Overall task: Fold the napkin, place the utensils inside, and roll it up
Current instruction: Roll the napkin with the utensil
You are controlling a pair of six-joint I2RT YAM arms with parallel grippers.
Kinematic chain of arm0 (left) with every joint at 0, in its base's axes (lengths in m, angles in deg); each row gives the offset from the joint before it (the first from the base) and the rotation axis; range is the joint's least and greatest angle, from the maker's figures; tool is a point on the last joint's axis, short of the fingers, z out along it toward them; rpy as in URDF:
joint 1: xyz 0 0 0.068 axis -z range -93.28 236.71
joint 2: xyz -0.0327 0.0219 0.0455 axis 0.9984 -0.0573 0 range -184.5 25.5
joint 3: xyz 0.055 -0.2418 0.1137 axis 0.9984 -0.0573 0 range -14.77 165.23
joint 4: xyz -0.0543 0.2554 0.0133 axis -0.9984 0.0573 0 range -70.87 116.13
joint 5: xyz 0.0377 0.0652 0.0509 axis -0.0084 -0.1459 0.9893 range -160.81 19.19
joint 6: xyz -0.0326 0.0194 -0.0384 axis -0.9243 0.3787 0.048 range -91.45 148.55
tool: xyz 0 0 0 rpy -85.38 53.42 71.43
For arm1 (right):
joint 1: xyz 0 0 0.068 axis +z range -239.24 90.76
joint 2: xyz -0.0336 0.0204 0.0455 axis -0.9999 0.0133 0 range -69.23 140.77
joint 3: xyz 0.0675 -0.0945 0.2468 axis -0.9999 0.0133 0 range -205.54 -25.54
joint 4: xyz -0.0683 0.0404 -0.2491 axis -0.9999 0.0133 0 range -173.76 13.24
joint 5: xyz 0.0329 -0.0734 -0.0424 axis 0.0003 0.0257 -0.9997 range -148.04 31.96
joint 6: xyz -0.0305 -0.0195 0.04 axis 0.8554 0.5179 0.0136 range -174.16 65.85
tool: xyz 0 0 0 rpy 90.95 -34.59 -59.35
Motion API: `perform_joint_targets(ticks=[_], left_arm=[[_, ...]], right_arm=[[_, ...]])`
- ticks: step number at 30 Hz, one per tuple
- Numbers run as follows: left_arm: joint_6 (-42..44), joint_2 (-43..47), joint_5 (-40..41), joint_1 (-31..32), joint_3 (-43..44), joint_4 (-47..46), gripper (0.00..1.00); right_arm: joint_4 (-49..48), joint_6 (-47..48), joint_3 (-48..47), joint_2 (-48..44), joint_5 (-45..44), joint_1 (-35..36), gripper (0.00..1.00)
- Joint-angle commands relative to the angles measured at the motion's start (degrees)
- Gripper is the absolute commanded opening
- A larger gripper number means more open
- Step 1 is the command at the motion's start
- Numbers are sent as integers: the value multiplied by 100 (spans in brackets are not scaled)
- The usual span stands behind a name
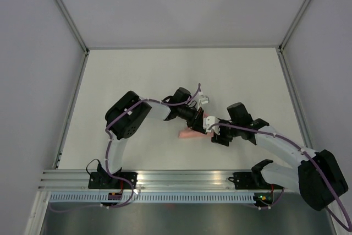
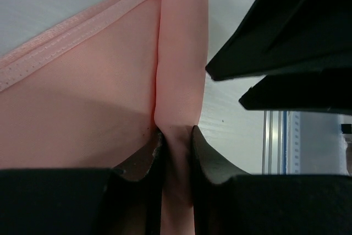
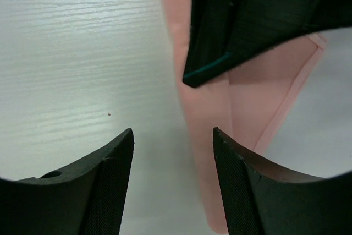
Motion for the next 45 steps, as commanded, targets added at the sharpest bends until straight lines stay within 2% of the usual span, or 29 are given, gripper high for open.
perform_joint_targets(ticks=[1,11,17,21,22,24,25,27,30,33,40,45], left_arm=[[-59,-546,483,-18,-106,1089,2],[-138,-643,342,-27,17,1195,2],[-103,-661,237,-35,52,1222,4],[-68,-564,149,-35,9,1230,11],[-51,-529,148,-44,-9,1239,16],[-33,-415,131,-44,-36,1239,22],[-15,-380,140,-53,-53,1248,28],[2,-195,218,-97,-97,1248,33],[-94,155,552,-184,-237,1126,39],[-278,576,605,-404,-448,783,50],[-270,1543,1308,-685,-870,440,49],[-367,2458,2581,-721,-1757,-463,49]], right_arm=[[-1208,-220,276,-95,-766,497,66],[-1895,-378,382,581,-1436,1174,66],[-2001,-352,409,863,-1577,1289,59],[-1966,-343,391,960,-1612,1289,44],[-1948,-335,374,1004,-1621,1289,35],[-1904,-326,365,1022,-1630,1289,28],[-1878,-308,365,1039,-1621,1289,23],[-1764,-299,347,1057,-1613,1280,16],[-1554,-273,251,1092,-1551,1289,12],[-1325,-255,137,1180,-1411,1280,9],[-622,-132,-363,1662,-901,1140,6],[325,227,-970,2102,-305,815,5]])
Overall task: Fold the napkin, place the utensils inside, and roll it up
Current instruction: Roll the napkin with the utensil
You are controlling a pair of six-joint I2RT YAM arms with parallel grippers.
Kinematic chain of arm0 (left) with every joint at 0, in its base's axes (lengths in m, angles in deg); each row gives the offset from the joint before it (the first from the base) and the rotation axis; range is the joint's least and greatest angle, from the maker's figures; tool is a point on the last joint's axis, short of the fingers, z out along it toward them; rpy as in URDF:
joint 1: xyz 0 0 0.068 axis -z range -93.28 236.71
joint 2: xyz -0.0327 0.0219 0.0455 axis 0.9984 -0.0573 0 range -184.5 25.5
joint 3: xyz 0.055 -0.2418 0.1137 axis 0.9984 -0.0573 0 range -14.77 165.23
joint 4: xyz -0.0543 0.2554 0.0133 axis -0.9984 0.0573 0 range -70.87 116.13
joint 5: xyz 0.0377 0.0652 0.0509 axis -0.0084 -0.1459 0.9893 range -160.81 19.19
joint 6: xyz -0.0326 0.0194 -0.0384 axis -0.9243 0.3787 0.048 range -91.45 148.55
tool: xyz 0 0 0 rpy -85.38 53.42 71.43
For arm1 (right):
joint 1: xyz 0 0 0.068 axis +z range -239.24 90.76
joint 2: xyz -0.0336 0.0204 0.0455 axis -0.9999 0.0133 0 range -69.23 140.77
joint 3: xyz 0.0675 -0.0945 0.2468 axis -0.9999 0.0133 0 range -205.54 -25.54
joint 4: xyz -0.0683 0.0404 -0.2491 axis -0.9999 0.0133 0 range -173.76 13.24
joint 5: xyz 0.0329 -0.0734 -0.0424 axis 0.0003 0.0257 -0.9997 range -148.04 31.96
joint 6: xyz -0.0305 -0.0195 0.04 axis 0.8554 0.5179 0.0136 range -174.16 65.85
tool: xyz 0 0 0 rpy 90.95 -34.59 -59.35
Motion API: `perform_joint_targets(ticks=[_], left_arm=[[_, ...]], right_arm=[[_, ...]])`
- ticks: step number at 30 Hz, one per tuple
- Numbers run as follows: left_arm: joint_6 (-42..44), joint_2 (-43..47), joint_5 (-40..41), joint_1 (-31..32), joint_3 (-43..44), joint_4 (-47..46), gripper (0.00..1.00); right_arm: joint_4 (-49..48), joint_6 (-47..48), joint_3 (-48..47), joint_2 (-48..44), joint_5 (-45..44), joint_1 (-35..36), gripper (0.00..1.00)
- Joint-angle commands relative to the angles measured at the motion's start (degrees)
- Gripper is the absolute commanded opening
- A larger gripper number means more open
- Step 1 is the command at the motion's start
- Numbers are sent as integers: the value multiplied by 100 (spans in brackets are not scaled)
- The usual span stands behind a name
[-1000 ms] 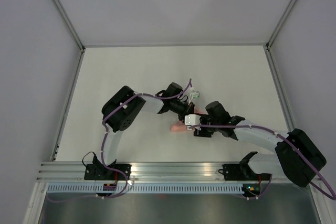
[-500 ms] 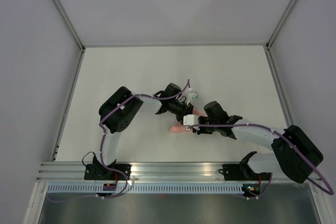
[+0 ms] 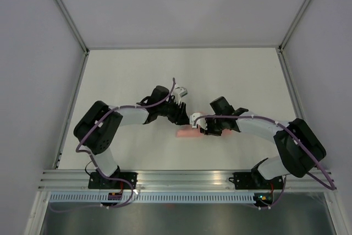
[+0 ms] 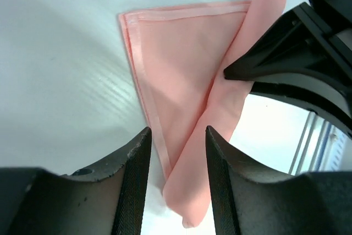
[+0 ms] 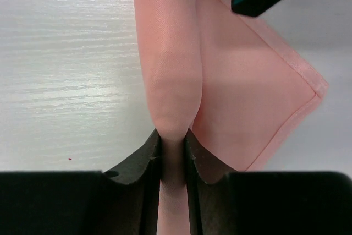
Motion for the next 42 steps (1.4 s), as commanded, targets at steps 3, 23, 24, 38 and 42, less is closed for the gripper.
perform_joint_targets(ticks=[3,23,24,38,42], left_arm=[[-162,1185,1450,24,-897,-1271,48],[2387,1565,4510,2485,-1707,-2301,54],[2544,1468,4562,2607,-1663,-2380,54],[3671,44,4730,3162,-854,-2618,61],[3697,-167,4695,3162,-775,-2521,61]], right_arm=[[1733,504,-828,736,897,-428,5],[3624,1190,-2789,2934,1646,-1053,6],[3642,1182,-2816,2978,1646,-1061,6],[3669,1085,-2965,3294,1567,-1105,6],[3651,1102,-2965,3347,1567,-1114,6]])
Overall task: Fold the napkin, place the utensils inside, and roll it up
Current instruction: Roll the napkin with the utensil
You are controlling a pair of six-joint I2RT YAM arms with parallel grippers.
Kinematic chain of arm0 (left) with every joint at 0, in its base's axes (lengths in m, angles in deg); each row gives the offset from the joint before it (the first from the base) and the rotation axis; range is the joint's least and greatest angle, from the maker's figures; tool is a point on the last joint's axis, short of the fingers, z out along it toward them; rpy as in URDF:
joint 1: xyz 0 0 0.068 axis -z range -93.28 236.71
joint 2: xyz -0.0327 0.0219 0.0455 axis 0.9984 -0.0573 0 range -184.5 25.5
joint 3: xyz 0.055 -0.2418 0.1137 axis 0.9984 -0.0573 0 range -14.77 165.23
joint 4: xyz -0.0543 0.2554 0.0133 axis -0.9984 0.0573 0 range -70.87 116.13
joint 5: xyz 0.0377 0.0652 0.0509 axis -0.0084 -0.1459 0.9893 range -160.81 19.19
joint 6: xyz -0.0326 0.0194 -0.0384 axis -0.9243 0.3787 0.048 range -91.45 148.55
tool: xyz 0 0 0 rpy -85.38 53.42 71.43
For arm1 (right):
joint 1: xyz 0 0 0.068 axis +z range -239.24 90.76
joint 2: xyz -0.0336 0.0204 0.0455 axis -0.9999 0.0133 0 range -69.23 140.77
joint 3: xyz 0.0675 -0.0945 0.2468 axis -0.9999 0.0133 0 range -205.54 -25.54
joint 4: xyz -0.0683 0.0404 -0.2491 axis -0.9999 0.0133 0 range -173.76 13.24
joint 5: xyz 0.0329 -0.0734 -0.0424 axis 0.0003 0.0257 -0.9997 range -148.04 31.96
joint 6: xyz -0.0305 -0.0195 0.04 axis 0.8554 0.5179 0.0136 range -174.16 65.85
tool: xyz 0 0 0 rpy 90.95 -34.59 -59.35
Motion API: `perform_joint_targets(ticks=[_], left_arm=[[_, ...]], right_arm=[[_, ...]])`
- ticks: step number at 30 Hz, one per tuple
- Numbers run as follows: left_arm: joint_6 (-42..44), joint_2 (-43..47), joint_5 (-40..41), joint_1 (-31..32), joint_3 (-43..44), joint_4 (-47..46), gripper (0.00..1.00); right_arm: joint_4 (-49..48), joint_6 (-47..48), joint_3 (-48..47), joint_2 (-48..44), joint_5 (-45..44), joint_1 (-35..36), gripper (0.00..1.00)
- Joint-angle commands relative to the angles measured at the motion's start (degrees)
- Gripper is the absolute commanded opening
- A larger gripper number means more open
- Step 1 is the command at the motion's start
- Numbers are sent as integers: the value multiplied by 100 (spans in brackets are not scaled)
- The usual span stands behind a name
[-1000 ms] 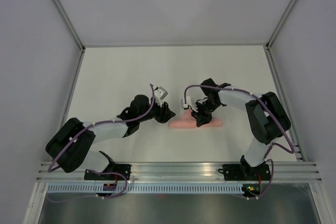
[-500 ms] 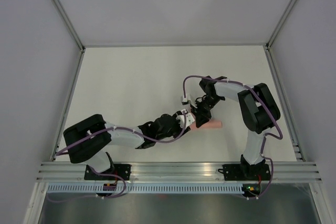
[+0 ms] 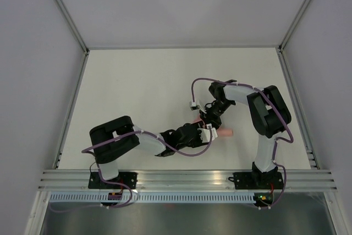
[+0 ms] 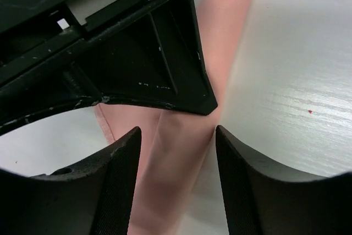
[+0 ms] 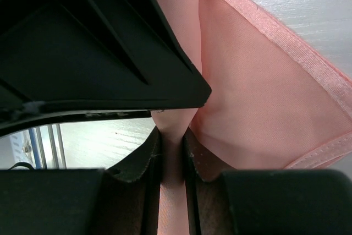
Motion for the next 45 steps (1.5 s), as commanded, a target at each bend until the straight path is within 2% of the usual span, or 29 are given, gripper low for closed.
perform_joint_targets(ticks=[1,5,8,12,19,26,32,41,45], left_arm=[[347,-202,-2,32,248,-128,61],[58,-343,-265,-3,336,100,58],[-154,-457,-389,-29,363,241,51],[-462,-536,-600,-73,380,400,30],[-875,-616,-1126,-178,424,698,2],[-1227,-677,-1979,-538,442,936,2],[-1411,-712,-2481,-697,451,1041,2],[-1719,-818,-2990,-934,556,1278,2],[-1921,-888,-3517,-1242,731,1586,2]], right_arm=[[-250,232,105,361,-450,-10,6],[-250,250,114,397,-450,-19,6],[-259,250,123,397,-442,-28,6],[-259,259,141,388,-450,-37,6],[-268,206,167,318,-468,-54,10],[-312,83,176,-138,-354,-116,34],[-233,22,114,-744,-117,-335,49],[92,92,-106,-1325,287,-889,53],[285,346,-105,-1703,726,-1476,53]])
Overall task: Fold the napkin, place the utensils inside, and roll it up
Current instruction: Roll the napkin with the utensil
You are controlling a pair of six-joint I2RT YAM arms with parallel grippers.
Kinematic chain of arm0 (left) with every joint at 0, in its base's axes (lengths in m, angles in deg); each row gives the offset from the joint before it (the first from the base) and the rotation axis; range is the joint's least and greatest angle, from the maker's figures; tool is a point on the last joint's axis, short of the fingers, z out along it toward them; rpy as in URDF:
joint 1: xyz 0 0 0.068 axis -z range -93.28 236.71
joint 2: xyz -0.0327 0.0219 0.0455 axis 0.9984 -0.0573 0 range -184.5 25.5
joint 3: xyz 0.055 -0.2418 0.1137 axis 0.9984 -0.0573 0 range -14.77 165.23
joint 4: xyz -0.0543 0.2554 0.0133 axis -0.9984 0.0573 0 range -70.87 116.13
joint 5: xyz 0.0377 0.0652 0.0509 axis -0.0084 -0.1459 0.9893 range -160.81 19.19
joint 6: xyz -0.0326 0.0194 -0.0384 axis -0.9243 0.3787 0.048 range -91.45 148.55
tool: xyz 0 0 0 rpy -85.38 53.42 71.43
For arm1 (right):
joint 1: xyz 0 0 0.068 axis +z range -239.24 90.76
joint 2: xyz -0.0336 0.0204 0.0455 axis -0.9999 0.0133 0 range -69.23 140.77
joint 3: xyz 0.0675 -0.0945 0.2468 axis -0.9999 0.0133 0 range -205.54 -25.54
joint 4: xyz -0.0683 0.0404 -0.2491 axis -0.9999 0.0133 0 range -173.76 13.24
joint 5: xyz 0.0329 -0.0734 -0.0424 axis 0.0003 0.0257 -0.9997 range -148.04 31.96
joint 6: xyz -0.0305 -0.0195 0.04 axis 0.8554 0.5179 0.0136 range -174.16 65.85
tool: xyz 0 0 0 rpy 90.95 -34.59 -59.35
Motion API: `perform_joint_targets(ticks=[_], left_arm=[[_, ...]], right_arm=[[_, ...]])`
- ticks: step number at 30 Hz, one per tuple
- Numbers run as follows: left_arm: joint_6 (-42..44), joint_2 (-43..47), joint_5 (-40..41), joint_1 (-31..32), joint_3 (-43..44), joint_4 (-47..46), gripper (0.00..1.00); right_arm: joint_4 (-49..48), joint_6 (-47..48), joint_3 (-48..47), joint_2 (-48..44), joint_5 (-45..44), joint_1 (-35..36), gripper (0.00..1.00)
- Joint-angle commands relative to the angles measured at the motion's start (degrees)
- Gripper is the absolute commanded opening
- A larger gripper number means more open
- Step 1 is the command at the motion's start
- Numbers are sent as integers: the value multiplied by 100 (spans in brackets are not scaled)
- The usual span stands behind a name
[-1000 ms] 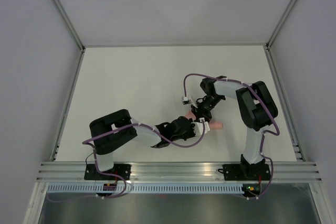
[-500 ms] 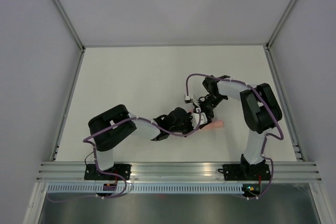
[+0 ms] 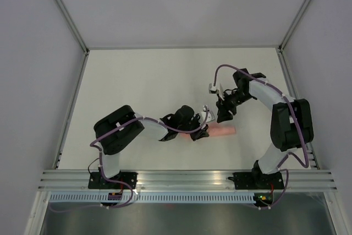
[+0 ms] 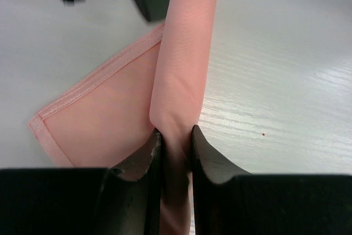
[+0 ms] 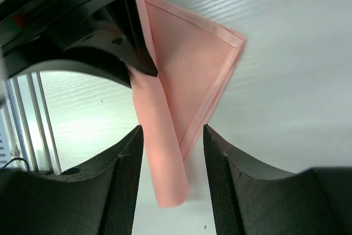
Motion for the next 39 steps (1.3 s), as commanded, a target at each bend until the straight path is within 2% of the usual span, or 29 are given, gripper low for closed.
perform_joint_targets(ticks=[1,4,6,10,14,17,24,32,39], left_arm=[[-526,-405,-851,-252,30,1160,2],[-606,-536,-1264,-524,214,1432,2],[-606,-651,-1580,-630,433,1739,2],[-843,-1011,-2108,-902,768,2136,2],[-975,-1239,-2540,-1078,1014,2347,2],[-1107,-1433,-2838,-1201,1295,2548,2],[-1396,-1714,-3129,-1351,1630,2716,2],[-1547,-1856,-3182,-1404,1727,2751,2],[-1564,-1908,-3270,-1421,1771,2786,2]], right_arm=[[379,429,-182,-534,792,-499,54],[504,843,-42,-998,1075,-921,54],[154,660,458,-1350,997,-1001,54],[-1583,10,1556,-2588,645,-940,59],[-2650,-308,2557,-3301,-13,-554,62],[-3457,-501,3094,-3584,-707,209,63],[-4470,-677,3773,-3383,-1816,1441,64],[-4963,-906,3922,-2979,-2264,2040,63],[-5104,-914,3914,-2601,-2581,2383,55]])
